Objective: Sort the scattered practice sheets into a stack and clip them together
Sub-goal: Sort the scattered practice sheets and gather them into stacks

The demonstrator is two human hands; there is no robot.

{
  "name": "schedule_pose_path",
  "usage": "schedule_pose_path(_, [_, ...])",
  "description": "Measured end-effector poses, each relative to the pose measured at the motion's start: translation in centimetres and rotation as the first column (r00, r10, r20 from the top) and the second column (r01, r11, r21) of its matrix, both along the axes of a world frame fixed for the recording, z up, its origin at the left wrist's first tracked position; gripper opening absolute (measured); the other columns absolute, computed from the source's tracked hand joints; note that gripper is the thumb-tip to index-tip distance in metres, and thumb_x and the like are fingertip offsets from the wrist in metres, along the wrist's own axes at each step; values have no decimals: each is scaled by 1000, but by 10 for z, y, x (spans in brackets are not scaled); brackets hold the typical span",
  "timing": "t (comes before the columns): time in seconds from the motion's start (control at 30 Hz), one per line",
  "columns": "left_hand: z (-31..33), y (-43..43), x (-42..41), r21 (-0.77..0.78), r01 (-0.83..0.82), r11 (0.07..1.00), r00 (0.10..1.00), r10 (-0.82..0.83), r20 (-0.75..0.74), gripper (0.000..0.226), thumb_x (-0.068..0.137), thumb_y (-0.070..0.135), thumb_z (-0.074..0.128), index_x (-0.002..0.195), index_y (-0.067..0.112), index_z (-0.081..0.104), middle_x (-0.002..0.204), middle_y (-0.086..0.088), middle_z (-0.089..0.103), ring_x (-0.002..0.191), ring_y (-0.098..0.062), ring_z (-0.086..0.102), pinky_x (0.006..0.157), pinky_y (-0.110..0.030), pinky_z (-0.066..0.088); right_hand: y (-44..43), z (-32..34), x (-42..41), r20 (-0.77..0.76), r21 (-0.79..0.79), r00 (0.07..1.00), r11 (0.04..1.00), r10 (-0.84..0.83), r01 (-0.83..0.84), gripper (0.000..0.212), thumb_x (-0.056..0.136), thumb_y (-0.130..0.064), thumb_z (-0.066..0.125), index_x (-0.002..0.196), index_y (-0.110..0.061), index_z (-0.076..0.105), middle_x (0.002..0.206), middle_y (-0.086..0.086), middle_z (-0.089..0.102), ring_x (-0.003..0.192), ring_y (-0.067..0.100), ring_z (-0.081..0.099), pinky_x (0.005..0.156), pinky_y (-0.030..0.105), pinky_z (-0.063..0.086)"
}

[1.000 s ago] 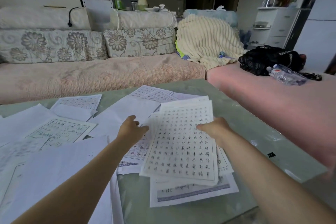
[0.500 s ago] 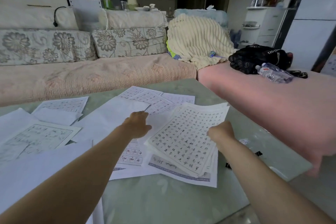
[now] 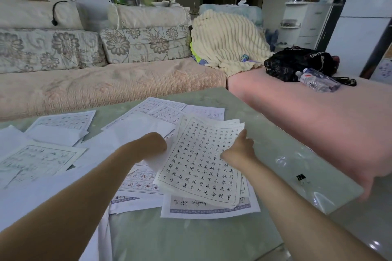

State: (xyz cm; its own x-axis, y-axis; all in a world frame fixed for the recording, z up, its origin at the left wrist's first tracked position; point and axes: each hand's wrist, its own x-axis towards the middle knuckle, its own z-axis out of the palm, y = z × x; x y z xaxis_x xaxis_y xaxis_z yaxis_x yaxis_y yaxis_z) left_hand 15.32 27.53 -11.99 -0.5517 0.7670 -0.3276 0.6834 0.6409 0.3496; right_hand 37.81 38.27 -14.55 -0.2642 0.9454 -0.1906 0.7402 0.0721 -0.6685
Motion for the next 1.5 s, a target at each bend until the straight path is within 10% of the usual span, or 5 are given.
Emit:
schedule_pose_path(0.27, [8,-48,8,70,-212,975,717,106,689,31,98,27,50,97,-3,59,84,-16,70,67,-25,67,62,-32,56,-33,7,-6,246,68,914,935,323,-349,76,85,-37,66,150,-16,33,155,6,26,144,30,17,111,41,33])
schedule_pose_path(0.6, [-10,-55,14,326,-320,890,864,133,486,33,81,6,71,112,10,60,104,-9,68,85,-23,68,66,-33,56,-23,-2,2,221,197,942,935,252,-296,87,85,-53,63,155,-21,23,160,5,22,146,30,17,116,43,26])
schedule_pose_path(0.8, [0,-90,16,553,-418,721,816,30,577,32,84,8,73,110,16,57,101,-6,71,91,-24,70,79,-43,58,-28,16,-4,-437,-18,891,989,125,-148,55,78,-25,79,124,-24,50,115,-7,66,102,11,65,77,26,51])
schedule_pose_path(1.13, [56,-129,34,741,-537,403,770,-124,625,40,84,3,70,118,19,57,100,-3,74,90,-21,73,75,-42,59,-69,83,-18,-710,254,647,958,279,-135,30,84,-3,72,104,-24,72,98,-8,76,92,8,72,83,29,57])
schedule_pose_path(1.5, [67,-159,64,834,-471,287,863,-44,503,34,83,8,72,112,23,61,100,4,73,90,-13,71,71,-31,57,-102,89,-9,-636,172,686,932,352,-318,38,86,-6,70,115,-28,62,109,-9,74,102,9,70,98,42,54])
